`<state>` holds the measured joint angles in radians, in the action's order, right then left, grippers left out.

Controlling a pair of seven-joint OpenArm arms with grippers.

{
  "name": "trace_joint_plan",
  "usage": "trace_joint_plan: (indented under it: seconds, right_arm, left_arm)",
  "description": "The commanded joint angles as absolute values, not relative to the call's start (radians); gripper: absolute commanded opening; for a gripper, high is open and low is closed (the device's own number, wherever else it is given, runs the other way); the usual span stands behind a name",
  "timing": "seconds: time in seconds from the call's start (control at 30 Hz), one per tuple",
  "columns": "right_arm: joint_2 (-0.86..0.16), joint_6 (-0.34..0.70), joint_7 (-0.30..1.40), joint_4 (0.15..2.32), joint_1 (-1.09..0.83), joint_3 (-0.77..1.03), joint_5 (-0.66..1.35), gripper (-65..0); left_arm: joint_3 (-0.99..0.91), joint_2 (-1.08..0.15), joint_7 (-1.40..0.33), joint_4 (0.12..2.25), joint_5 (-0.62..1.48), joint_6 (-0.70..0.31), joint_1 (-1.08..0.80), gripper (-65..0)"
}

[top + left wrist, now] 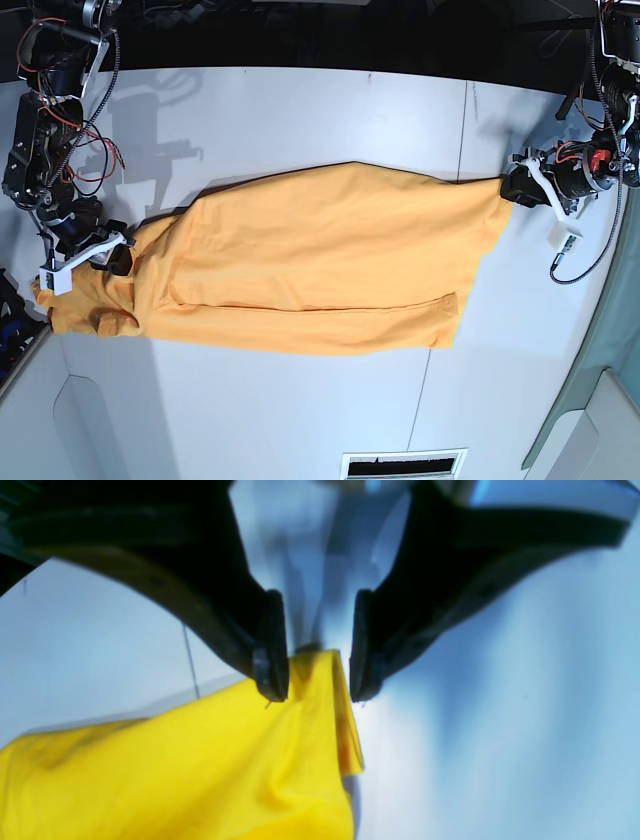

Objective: Layout the t-shirt on the table in an organized manner, then fold the t-shirt properly
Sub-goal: 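Regrasp the shirt corner with the right gripper and pull it outward, then release the shirt with both grippers and move them aside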

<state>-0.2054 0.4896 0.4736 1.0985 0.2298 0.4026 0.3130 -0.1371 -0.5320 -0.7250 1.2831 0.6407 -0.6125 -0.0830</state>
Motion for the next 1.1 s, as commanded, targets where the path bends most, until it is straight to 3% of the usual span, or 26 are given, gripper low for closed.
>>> trace_joint_plan:
  seconds: [0.0,0.07,0.13,0.17,0.3,0.57,0.87,1.07]
  right_arm:
    - [-0.218,0.494,0.447,1.087,0.261,0.391,0.311,-47.7]
    - [-0.218,0.494,0.445,1.058,0.275,0.375,0.302,-53.4]
    - [-0.218,0.498,0.445,1.061,0.277,0.372,0.307,-63.8]
    - [-0.218,0.498,0.445,1.070,0.276,0.373,0.307,-65.0]
    - [-0.218,0.535,0.488,1.131,0.269,0.379,0.307,-65.0]
    - [-0.219,0.558,0.731,1.356,0.249,0.469,0.434,-65.0]
    - [-0.267,0.558,0.826,1.645,-0.017,0.646,0.605,-65.0]
    - [-0.268,0.554,0.860,1.725,-0.194,0.762,0.654,-65.0]
  left_arm:
    - [-0.144,-0.551,-0.707,1.297,0.655,-0.622,-0.070,-40.5]
    - [-0.144,-0.551,-0.707,1.297,0.655,-0.622,-0.070,-40.5]
    - [-0.144,-0.551,-0.707,1.297,0.655,-0.622,-0.070,-40.5]
    - [-0.145,-0.552,-0.707,1.297,0.655,-0.622,-0.070,-40.5]
    - [-0.146,-0.552,-0.707,1.299,0.655,-0.622,-0.069,-40.5]
    - [-0.146,-0.552,-0.707,1.303,0.654,-0.622,-0.069,-40.5]
    - [-0.145,-0.552,-0.708,1.303,0.654,-0.657,-0.067,-40.5]
    - [-0.145,-0.552,-0.719,1.303,0.654,-0.678,-0.067,-40.5]
